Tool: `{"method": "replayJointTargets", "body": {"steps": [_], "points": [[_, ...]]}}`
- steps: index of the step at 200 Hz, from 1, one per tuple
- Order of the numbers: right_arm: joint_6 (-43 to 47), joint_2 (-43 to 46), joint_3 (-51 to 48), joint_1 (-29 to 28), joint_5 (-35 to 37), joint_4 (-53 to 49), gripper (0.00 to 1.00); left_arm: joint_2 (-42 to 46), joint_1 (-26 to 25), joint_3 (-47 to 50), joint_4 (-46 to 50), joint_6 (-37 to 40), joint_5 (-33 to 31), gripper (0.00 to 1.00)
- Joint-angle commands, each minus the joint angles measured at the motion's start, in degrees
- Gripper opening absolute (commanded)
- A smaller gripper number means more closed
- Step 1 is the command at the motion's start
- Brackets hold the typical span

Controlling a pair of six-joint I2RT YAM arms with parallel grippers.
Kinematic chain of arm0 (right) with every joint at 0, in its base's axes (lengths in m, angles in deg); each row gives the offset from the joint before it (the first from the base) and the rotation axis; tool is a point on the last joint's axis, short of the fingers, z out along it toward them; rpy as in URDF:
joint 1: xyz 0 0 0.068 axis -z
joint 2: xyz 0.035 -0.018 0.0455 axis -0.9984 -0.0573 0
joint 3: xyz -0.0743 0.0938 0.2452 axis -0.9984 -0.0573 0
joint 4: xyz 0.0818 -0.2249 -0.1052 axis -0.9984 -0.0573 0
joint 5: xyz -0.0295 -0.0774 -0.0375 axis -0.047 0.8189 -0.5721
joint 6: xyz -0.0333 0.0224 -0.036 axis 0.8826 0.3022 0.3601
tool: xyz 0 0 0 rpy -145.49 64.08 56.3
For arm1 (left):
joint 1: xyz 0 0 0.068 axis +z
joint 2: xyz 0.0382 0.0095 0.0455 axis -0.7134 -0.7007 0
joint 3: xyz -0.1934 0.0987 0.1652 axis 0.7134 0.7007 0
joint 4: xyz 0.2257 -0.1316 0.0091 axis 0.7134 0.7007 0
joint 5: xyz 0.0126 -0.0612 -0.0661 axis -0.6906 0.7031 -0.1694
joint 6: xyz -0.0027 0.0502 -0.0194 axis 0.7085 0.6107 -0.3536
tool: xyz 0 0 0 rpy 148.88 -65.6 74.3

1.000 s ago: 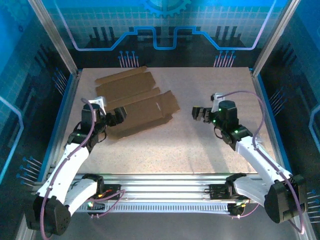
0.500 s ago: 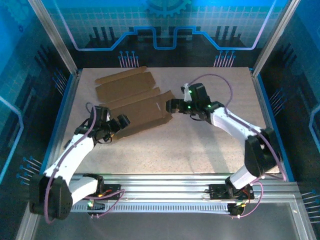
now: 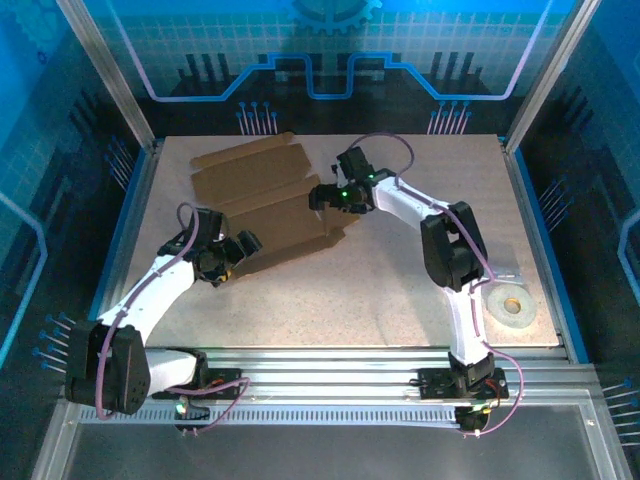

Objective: Fold the paper box

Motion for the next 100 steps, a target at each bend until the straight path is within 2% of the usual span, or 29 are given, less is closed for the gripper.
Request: {"method": "replayJointTargets", "body": {"steps": [1, 55, 100], "points": [[0.5, -1.9, 2.0, -0.2, 2.7, -4.9, 1.0, 1.1, -0.6, 0.9, 0.6, -1.3, 1.6, 0.99], [0.4, 0.4, -5.7, 1.8, 3.9, -3.1, 1.0, 1.4, -3.2, 2.0, -1.0, -2.0, 1.4, 0.99], [-0.4, 8.9, -20.1, 6.0, 4.8, 2.0, 1.0, 1.8, -5.1, 2.2, -1.8, -3.0, 0.6, 0.99]]}}
